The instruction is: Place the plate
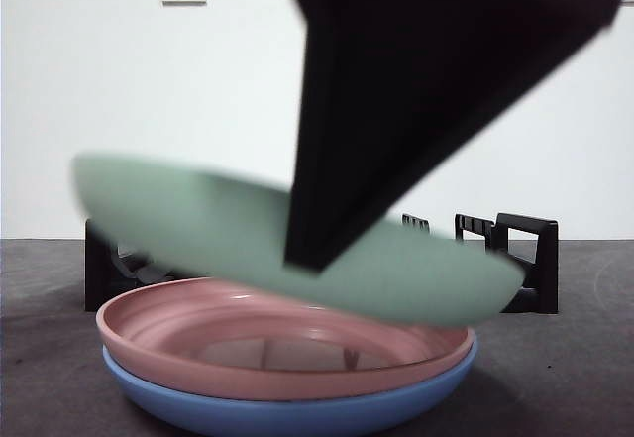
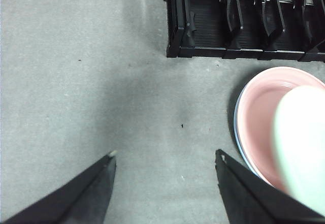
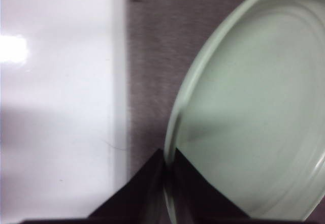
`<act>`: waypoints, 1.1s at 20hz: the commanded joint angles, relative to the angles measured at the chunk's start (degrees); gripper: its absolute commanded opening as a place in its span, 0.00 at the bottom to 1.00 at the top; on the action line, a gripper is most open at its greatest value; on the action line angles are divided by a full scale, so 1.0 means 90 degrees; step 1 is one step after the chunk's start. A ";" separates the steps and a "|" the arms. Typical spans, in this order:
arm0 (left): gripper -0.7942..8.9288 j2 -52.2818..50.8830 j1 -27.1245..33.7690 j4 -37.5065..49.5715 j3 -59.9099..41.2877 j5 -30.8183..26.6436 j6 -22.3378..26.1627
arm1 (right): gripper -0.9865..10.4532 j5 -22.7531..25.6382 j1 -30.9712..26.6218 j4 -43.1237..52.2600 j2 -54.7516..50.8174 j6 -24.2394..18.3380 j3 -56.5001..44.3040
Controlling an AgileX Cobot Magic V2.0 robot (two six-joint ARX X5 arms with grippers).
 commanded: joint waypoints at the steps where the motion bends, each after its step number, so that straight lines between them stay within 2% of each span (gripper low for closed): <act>1: 0.40 0.0034 -0.0012 0.0019 0.0126 -0.0041 -0.0005 | 0.10 -0.0175 0.0051 0.0143 0.0301 -0.0359 0.0041; 8: 0.40 0.0034 -0.0012 -0.0007 0.0124 -0.0041 -0.0007 | 0.10 -0.0328 -0.0109 0.0231 0.0580 -0.0454 0.0041; 13: 0.40 0.0034 -0.0012 -0.0002 0.0124 -0.0041 -0.0005 | 0.22 -0.0318 -0.0109 0.0226 0.0578 -0.0449 0.0046; 22: 0.40 0.0034 -0.0012 0.0036 0.0124 -0.0041 -0.0005 | 0.32 -0.0316 -0.0102 0.0073 0.0345 0.0165 0.1061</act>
